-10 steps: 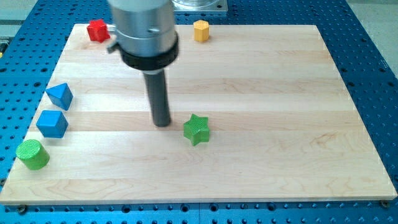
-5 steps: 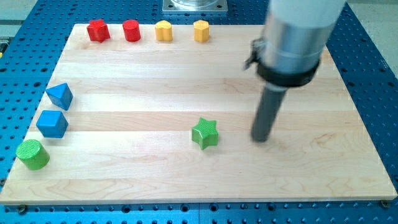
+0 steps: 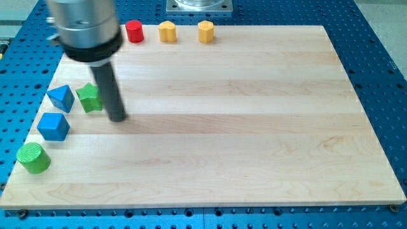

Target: Push the green star to the left center

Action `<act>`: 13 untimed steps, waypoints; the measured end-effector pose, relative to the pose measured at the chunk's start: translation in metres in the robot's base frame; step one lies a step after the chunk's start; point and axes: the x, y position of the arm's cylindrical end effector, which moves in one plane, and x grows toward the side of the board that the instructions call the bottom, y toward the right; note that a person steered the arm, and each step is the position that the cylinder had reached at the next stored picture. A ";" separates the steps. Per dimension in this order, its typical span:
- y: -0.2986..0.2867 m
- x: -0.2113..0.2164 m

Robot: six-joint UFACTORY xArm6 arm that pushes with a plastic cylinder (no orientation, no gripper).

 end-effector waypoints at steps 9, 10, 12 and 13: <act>-0.127 -0.118; -0.116 -0.093; -0.111 -0.091; -0.098 -0.087</act>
